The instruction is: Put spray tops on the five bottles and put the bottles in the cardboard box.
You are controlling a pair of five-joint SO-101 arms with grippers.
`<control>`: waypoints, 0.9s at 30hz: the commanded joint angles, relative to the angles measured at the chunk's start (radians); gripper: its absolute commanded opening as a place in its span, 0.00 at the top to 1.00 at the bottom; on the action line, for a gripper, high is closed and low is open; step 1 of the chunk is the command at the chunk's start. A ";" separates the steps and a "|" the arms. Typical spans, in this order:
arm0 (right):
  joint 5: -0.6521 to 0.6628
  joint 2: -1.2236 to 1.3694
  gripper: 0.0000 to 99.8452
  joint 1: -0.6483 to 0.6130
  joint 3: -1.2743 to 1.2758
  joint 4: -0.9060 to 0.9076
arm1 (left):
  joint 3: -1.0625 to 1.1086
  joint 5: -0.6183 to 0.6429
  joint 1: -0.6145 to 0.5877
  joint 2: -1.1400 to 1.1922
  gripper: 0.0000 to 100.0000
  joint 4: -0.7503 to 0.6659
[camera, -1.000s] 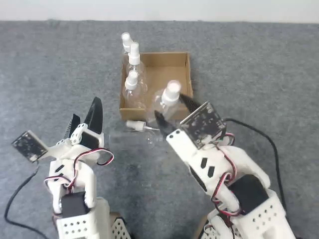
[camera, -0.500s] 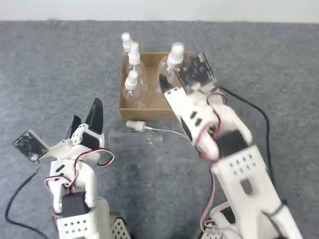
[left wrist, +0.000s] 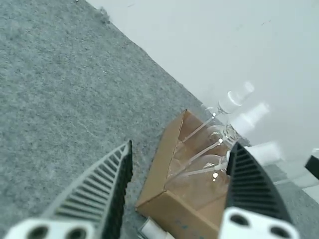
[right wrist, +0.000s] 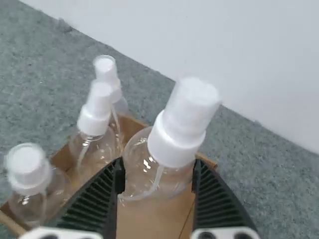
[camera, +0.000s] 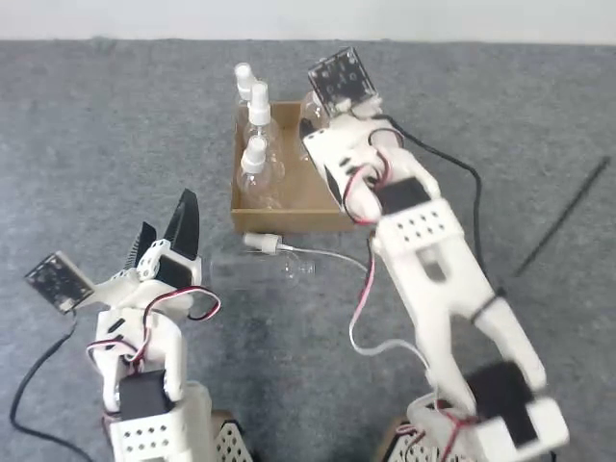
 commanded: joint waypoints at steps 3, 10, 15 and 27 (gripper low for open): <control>0.002 0.120 0.96 0.041 -0.203 -0.027 | -0.010 0.003 -0.006 -0.017 0.71 -0.034; 0.002 0.280 0.96 0.064 -0.333 -0.027 | -0.010 0.003 -0.006 -0.017 0.71 -0.034; 0.002 0.381 0.96 0.067 -0.404 -0.027 | -0.008 0.003 -0.006 -0.017 0.71 -0.034; 0.015 0.565 0.95 0.113 -0.543 -0.018 | -0.008 0.003 -0.006 -0.017 0.71 -0.034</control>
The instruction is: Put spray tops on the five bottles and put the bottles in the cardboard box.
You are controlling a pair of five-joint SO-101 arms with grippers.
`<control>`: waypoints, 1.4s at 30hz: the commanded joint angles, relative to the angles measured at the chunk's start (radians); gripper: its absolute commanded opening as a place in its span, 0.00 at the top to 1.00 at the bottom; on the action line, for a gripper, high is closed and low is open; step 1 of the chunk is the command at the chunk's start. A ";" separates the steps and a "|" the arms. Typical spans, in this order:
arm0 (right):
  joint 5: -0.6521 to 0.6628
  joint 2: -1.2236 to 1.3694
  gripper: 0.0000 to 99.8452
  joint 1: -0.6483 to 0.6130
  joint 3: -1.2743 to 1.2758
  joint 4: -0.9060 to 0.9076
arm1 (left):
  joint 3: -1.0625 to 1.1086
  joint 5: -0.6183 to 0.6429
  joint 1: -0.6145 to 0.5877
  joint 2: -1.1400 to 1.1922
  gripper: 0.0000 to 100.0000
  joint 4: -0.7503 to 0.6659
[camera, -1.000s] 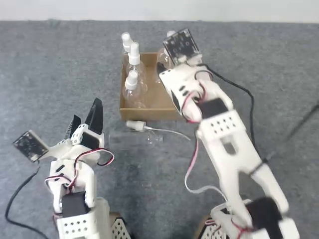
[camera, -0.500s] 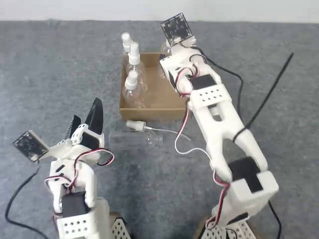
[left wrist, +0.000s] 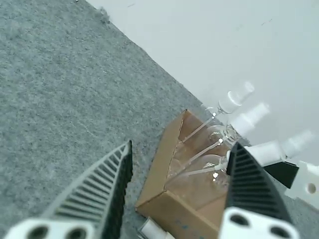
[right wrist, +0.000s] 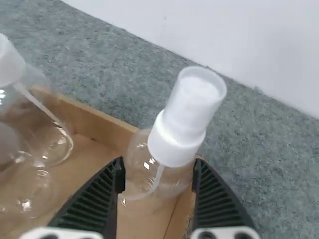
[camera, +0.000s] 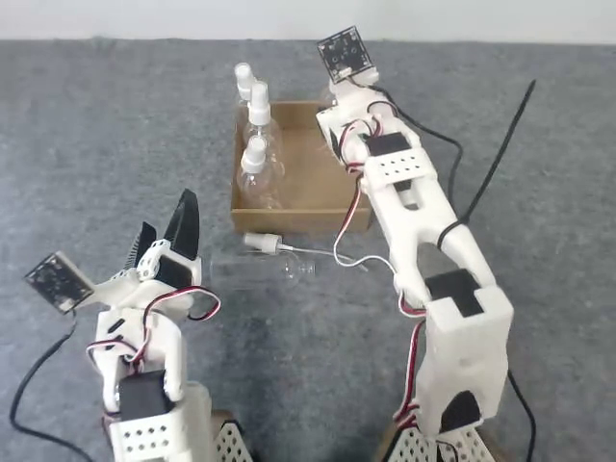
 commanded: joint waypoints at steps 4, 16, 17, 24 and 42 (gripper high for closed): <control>0.081 -0.002 0.88 0.018 -0.083 -0.016 | -0.008 0.003 -0.006 -0.017 0.71 -0.034; 0.084 -0.012 0.70 0.016 -0.089 0.062 | -0.008 0.002 -0.006 -0.017 0.71 -0.034; 0.084 -0.012 0.70 0.015 -0.098 0.076 | -0.008 0.002 -0.006 -0.017 0.71 -0.034; 0.078 -0.012 0.70 0.015 -0.213 0.211 | -0.008 0.002 -0.006 -0.017 0.71 -0.034; 0.077 -0.012 0.70 -0.012 -0.532 0.717 | -0.008 0.002 -0.006 -0.017 0.71 -0.034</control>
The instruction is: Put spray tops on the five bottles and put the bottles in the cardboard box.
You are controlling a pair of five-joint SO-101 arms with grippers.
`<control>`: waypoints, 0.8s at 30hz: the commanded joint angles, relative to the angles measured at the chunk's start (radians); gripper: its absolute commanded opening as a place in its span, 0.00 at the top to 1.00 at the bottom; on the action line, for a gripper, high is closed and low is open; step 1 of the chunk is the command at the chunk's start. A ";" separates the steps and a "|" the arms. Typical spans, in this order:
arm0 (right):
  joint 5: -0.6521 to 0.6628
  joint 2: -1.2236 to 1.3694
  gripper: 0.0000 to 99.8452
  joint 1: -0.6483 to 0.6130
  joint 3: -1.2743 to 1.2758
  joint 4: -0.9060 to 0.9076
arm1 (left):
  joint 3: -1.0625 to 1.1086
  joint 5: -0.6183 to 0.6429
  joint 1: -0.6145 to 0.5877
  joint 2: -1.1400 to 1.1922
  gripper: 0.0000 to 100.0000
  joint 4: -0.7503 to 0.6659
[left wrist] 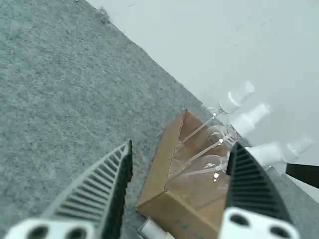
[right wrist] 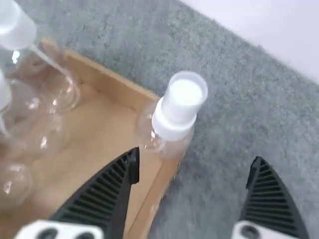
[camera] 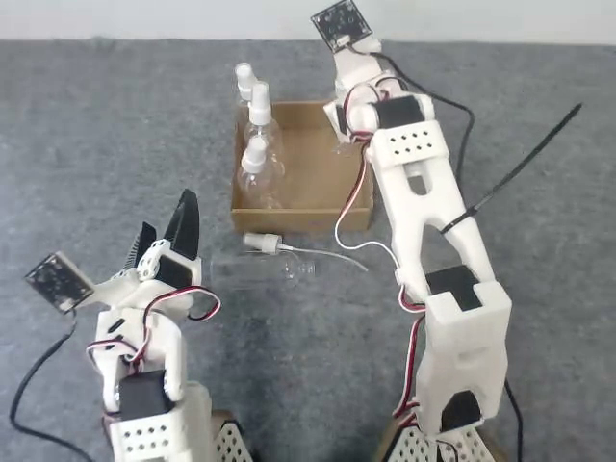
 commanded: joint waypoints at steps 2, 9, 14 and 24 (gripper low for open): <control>0.008 -0.038 0.70 -0.021 -0.189 0.216 | -0.008 0.003 -0.006 -0.017 0.71 -0.034; 0.012 -0.036 0.71 -0.021 -0.301 0.435 | -0.008 0.003 -0.008 -0.017 0.71 -0.034; 0.014 -0.038 0.71 -0.027 -0.397 0.595 | -0.008 0.003 -0.008 -0.017 0.71 -0.034; 0.009 -0.082 0.71 -0.065 -0.471 0.739 | 0.002 0.005 -0.068 -0.017 0.71 -0.075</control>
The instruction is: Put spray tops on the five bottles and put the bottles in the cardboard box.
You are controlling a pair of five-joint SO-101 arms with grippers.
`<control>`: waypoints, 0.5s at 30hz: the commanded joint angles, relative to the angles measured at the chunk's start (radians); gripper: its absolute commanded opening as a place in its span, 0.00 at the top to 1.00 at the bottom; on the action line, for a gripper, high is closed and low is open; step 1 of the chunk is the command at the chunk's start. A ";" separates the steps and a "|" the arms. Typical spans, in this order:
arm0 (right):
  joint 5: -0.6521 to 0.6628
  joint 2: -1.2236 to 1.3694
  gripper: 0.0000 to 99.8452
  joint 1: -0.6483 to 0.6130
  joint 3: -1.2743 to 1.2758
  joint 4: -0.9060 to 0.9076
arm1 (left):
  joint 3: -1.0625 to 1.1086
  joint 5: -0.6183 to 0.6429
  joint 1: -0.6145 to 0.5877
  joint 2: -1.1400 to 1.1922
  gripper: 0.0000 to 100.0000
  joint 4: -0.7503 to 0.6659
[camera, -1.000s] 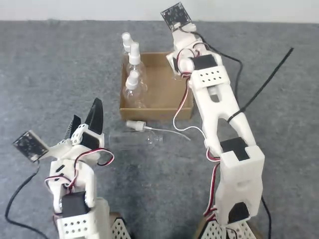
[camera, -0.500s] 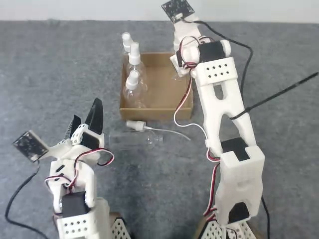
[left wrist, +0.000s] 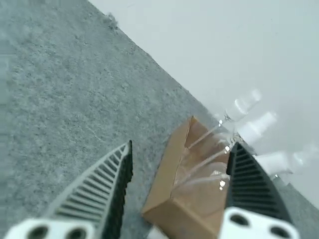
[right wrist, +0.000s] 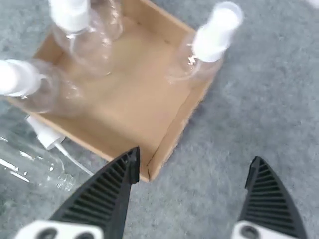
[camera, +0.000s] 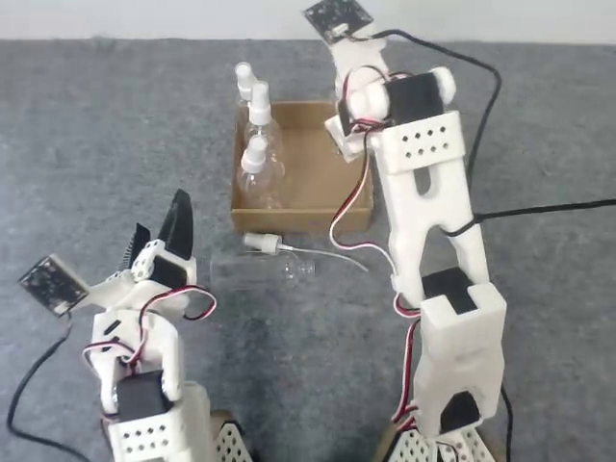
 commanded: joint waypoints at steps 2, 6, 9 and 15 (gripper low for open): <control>-0.002 -0.130 0.71 -0.033 0.028 0.047 | 0.021 0.002 -0.026 -0.017 0.71 -0.091; -0.046 -0.268 0.71 -0.084 0.170 0.047 | 0.038 0.002 -0.029 -0.017 0.71 -0.127; -0.069 -0.377 0.71 -0.136 0.288 0.045 | 0.038 0.002 -0.029 -0.017 0.71 -0.127; -0.207 -0.544 0.71 -0.259 0.485 0.041 | 0.038 0.002 -0.029 -0.017 0.71 -0.127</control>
